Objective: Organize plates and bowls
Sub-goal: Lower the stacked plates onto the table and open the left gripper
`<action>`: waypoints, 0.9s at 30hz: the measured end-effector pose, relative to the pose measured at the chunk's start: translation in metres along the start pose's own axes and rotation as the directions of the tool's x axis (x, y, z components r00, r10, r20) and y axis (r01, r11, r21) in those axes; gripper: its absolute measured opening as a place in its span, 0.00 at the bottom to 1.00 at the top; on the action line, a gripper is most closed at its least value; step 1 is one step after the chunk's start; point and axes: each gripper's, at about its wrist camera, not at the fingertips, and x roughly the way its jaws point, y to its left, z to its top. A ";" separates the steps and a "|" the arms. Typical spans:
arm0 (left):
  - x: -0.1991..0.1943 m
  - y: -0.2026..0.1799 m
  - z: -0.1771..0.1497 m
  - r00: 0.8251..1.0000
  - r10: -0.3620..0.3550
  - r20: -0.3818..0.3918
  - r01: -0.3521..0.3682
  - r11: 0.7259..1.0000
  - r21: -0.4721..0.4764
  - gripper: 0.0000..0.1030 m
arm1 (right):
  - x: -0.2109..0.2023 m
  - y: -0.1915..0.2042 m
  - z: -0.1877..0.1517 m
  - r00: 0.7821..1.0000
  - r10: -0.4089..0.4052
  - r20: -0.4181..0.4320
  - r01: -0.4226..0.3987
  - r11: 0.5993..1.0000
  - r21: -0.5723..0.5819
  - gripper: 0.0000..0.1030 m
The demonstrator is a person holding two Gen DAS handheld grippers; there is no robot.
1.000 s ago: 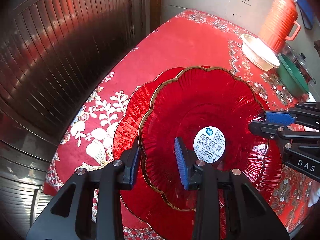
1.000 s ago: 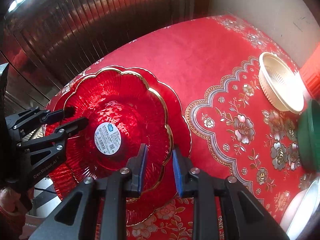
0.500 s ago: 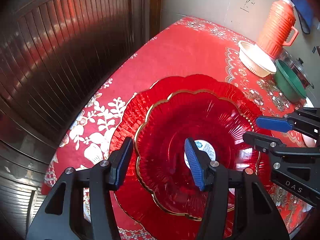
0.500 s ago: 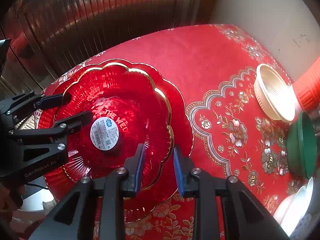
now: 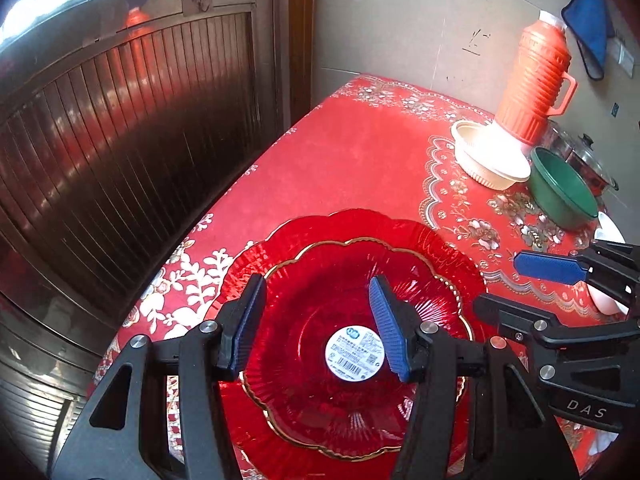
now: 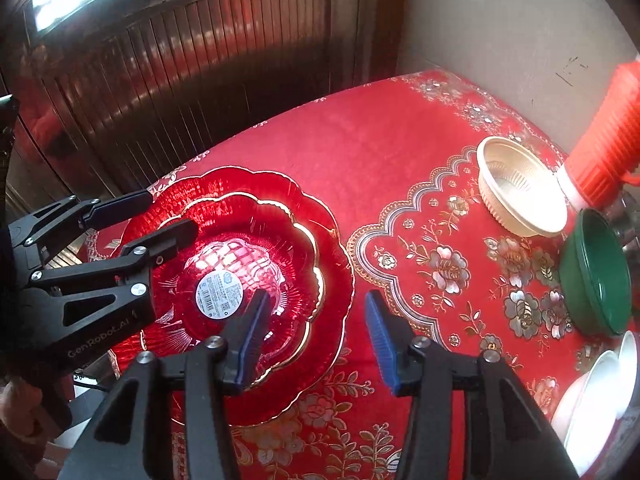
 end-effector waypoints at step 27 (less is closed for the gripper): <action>-0.009 -0.138 0.027 0.987 -0.137 0.080 0.125 0.983 0.134 0.53 | -0.073 -0.110 -0.070 0.973 -0.124 0.192 0.051 0.938 0.344 0.73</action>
